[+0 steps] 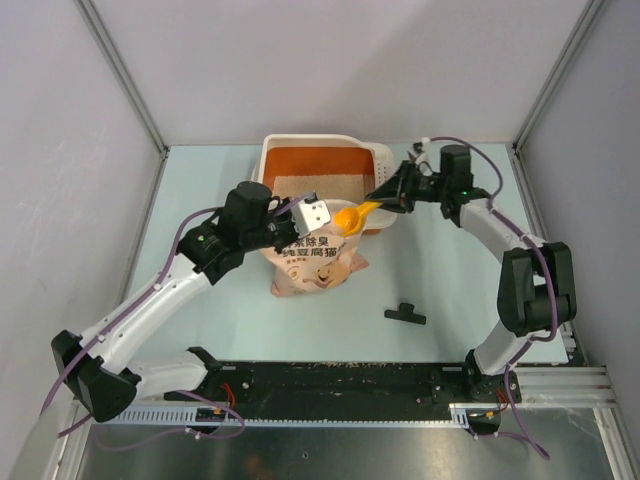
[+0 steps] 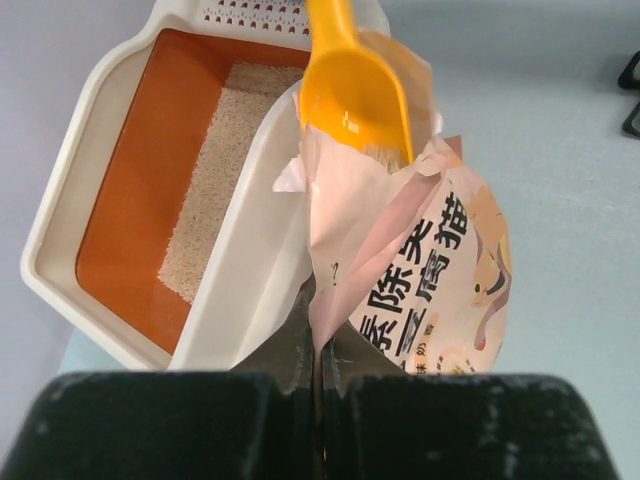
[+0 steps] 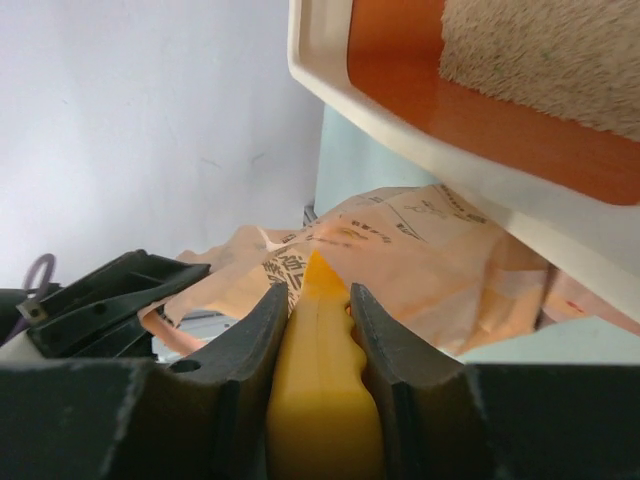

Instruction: Fill the litter box with clean litter

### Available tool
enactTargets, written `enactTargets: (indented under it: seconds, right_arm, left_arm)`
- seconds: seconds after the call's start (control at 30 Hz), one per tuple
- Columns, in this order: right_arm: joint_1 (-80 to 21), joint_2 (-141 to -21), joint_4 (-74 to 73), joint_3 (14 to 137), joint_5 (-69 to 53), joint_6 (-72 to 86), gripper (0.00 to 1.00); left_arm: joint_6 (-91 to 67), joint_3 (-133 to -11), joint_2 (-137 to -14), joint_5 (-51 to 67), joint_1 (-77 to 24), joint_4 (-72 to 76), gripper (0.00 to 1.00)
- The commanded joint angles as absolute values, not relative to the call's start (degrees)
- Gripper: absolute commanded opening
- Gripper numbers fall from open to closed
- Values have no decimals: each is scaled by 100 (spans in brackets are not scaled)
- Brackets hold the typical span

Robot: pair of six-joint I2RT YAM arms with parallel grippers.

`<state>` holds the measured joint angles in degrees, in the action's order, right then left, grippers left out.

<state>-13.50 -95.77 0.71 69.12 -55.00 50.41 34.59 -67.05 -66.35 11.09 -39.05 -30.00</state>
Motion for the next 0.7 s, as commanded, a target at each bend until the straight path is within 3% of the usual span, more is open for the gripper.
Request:
enactTargets:
  seconds: [0.0, 0.1, 0.23, 0.4, 0.53, 0.67]
  right_arm:
    - [-644, -9255, 26, 6970, -6362, 5002, 0]
    - [-641, -9211, -237, 6952, -6259, 5009, 0]
    - [-958, -9396, 1203, 6873, -6240, 5746, 0]
    - [-554, -9219, 291, 6979, -6110, 5203, 0]
    - [-791, -9378, 1160, 6987, -6362, 5668, 0]
    - [-361, -9202, 317, 7216, -6417, 4993, 0]
  left_arm:
    - [3867, -6943, -6398, 1037, -3920, -2680, 0]
    - [3876, -7048, -6477, 1020, -3920, -2689, 0]
    - [3885, -7154, -6600, 1028, -3920, -2689, 0]
    - [3937, -7242, -6706, 1072, -3937, -2689, 0]
    - [3990, -7260, -6767, 1099, -3929, -2689, 0]
    - [3999, -7312, -6750, 1134, -3929, -2698, 0]
